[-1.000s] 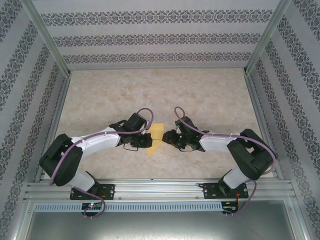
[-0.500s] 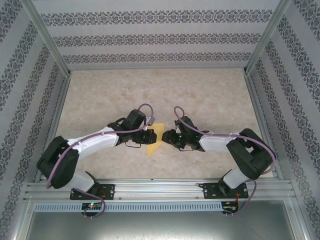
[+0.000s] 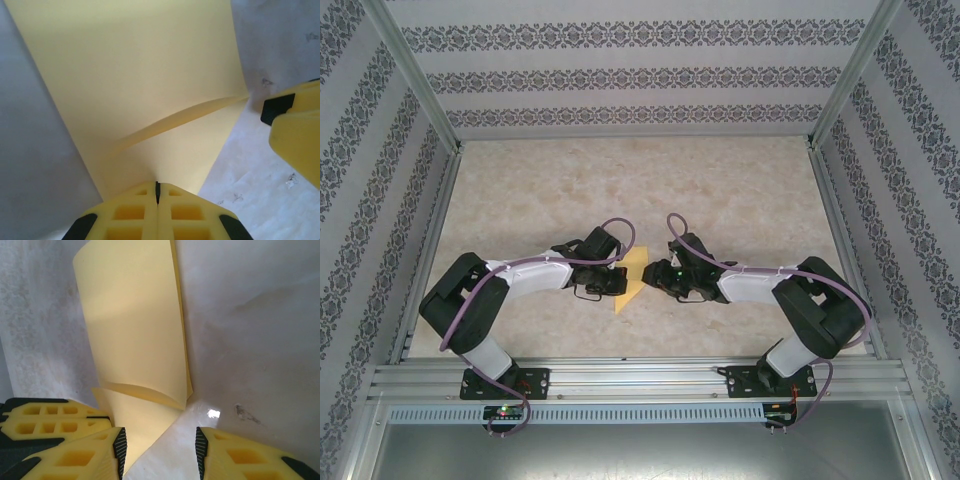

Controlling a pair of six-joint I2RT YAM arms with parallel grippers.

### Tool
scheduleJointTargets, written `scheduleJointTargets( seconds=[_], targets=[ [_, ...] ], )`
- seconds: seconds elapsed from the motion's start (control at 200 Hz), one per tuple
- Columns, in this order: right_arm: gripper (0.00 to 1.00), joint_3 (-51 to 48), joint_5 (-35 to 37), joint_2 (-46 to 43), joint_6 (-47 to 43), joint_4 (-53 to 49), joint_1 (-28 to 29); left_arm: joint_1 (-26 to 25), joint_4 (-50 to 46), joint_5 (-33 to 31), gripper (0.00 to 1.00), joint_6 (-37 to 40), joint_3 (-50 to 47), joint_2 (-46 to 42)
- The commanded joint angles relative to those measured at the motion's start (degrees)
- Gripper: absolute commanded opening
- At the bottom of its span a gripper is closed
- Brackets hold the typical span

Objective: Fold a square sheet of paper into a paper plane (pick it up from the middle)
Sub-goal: Fourth fold the wing at the center of the table.

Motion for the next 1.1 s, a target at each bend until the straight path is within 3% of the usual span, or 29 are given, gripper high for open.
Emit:
scheduleJointTargets(
  seconds=[0.0, 0.799, 1.094],
  targets=[
    [0.44, 2.0, -1.1, 1.7, 0.5, 0.7, 0.8, 0.0, -1.7, -2.2, 0.00, 1.4, -0.8, 1.2],
    [0.44, 3.6, -4.0, 6.3, 3.0, 8.7, 1.0, 0.0, -0.9, -1.8, 0.00, 1.6, -1.9, 2.0],
    [0.35, 4.7, -7.6, 8.2, -2.9, 8.7, 0.9, 0.0, -1.5, -3.3, 0.04, 1.2, -2.6, -3.0]
  ],
)
